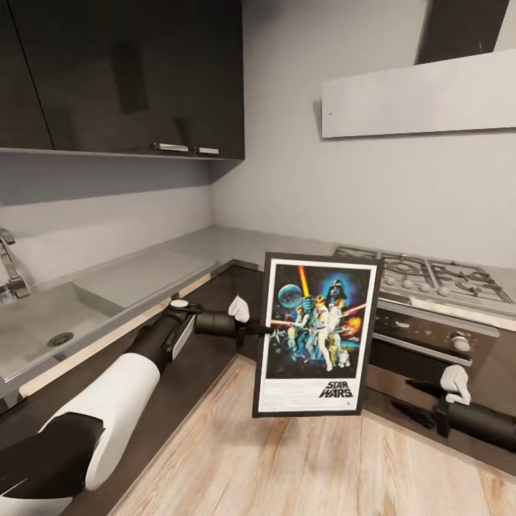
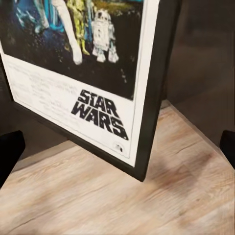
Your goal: Pick up the poster from the kitchen countertop and hang it on one of the wall nails in the kitchen.
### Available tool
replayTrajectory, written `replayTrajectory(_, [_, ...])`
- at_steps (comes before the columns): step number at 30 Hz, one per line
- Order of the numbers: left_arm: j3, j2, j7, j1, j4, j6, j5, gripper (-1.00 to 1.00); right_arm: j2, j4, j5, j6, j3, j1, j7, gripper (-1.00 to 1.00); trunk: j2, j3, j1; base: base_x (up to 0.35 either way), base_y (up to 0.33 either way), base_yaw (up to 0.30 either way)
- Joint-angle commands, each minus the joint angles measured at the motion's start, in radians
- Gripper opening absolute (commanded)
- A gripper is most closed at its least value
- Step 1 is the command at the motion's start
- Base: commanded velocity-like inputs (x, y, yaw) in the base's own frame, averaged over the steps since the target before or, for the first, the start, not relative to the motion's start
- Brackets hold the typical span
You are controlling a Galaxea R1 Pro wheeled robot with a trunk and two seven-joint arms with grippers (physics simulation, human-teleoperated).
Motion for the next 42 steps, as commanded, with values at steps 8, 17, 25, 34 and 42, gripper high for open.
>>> replayTrajectory(8, [0.0, 0.0, -0.031, 0.0, 0.007, -0.012, -0.005, -1.0, -0.002, 0.01, 0.118, 0.014, 0.002, -0.106, 0.192, 1.0, -0.001, -0.001, 0.0, 0.0, 0.0, 0.0])
replayTrajectory(17, [-0.03, 0.001, -0.084, 0.0, 0.007, -0.015, -0.01, -1.0, -0.019, 0.013, 0.174, 0.013, 0.0, -0.142, 0.299, 1.0, -0.001, -0.001, 0.0, 0.0, 0.0, 0.0])
replayTrajectory(25, [-0.043, 0.004, -0.131, 0.0, 0.006, -0.018, -0.011, -1.0, -0.038, 0.049, 0.176, 0.012, 0.001, -0.155, 0.319, 1.0, -0.001, -0.001, 0.0, 0.0, 0.0, 0.0])
replayTrajectory(34, [-0.043, 0.022, -0.214, 0.0, 0.003, -0.066, -0.01, -1.0, -0.038, 0.096, 0.17, 0.01, 0.001, -0.155, 0.32, 1.0, -0.001, -0.001, 0.0, 0.0, 0.0, 0.0])
replayTrajectory(42, [-0.043, 0.026, -0.219, 0.0, 0.005, -0.093, -0.009, -1.0, -0.036, 0.101, 0.168, 0.009, 0.001, -0.155, 0.32, 1.0, -0.001, -0.001, 0.0, 0.0, 0.0, 0.0])
